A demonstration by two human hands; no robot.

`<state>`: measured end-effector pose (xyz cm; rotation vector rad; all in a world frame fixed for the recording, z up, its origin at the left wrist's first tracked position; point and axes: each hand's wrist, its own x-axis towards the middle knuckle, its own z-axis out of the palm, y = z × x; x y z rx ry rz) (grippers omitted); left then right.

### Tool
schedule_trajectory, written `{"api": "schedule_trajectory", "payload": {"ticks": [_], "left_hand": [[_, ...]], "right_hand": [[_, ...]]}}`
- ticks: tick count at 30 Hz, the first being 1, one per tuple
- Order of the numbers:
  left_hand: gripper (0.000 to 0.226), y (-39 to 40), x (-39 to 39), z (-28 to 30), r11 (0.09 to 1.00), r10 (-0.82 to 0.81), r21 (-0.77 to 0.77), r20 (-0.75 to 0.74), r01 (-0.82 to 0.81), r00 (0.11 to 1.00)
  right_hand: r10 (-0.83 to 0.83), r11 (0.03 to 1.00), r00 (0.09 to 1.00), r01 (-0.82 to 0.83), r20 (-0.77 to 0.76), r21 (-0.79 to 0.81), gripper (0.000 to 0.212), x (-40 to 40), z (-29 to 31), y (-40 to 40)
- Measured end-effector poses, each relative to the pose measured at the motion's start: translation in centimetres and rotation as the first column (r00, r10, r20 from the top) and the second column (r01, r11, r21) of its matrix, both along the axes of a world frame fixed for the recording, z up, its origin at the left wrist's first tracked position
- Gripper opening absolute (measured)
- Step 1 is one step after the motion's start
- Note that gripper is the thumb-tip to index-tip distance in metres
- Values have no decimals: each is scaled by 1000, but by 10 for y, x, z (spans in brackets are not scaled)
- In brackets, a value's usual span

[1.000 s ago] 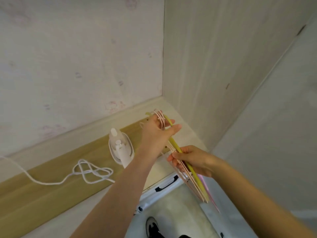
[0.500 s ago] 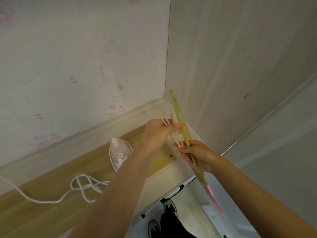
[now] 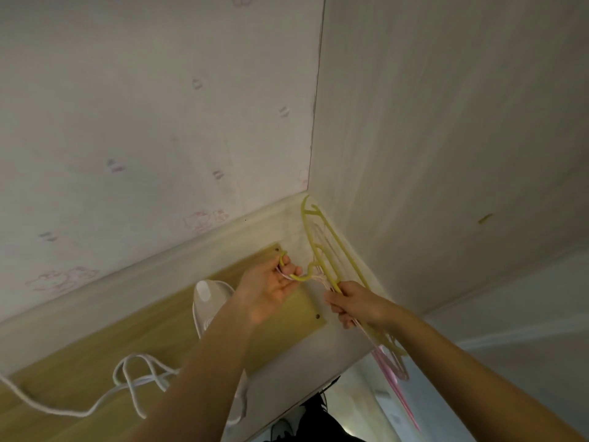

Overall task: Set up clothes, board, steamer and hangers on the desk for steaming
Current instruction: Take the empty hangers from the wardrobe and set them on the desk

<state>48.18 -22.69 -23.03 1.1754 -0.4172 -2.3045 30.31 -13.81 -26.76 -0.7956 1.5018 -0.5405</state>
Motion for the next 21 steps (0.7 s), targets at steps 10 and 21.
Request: {"api": "schedule_trajectory", "payload": {"ticks": [10,21], "left_hand": [[39,-1,-22,-43,970,200,142,-9,-197,980],[37,2,-24,-66,961,172,203,81,-185,982]], "right_hand": [[141,977,755,-212,-640,-36,32,-10,-42,-33],[137,958,682,-275,-718,-78,24,-12,-62,-11]]}}
